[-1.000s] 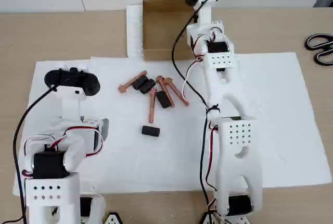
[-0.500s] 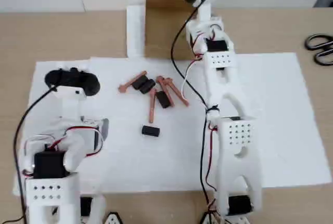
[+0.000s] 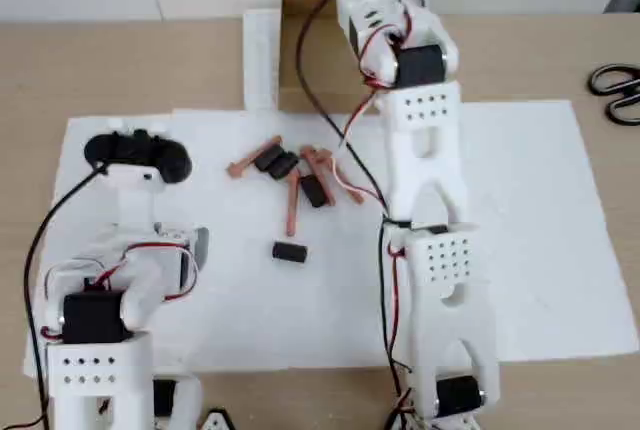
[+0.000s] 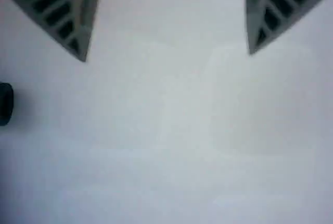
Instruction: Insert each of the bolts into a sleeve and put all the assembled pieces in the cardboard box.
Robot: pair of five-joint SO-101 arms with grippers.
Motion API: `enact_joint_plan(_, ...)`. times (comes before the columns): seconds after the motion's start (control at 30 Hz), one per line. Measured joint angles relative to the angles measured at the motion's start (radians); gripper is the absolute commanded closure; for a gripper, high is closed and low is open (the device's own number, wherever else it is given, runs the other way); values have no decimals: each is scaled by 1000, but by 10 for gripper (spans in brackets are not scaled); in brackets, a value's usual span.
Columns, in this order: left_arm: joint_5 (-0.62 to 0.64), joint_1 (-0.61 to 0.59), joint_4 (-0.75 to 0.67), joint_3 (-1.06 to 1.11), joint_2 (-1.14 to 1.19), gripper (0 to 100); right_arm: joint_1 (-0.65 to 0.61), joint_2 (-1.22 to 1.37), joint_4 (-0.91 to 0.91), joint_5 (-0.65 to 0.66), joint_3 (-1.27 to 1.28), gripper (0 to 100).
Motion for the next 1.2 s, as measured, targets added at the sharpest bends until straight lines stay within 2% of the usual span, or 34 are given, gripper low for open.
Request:
enact_joint_plan(0.17, 0, 0, 0, 0, 0, 809, 3, -63, 239, 0, -43, 768)
enact_joint_plan(0.37, 0, 0, 0, 0, 0, 809, 2, -302, 618, 0, -57, 768)
enact_joint_plan(0.67, 0, 0, 0, 0, 0, 809, 25, -483, 674, 0, -60, 768)
enact_joint_plan(0.8, 0, 0, 0, 0, 0, 809, 28, -548, 677, 55, -48, 768)
enact_joint_plan(0.93, 0, 0, 0, 0, 0, 809, 6, -651, 680, 78, 150, 768)
enact_joint_plan(1.07, 0, 0, 0, 0, 0, 809, -25, -792, 680, 81, 505, 768)
enact_joint_plan(1.2, 0, 0, 0, 0, 0, 812, -106, -962, 680, 84, 904, 768)
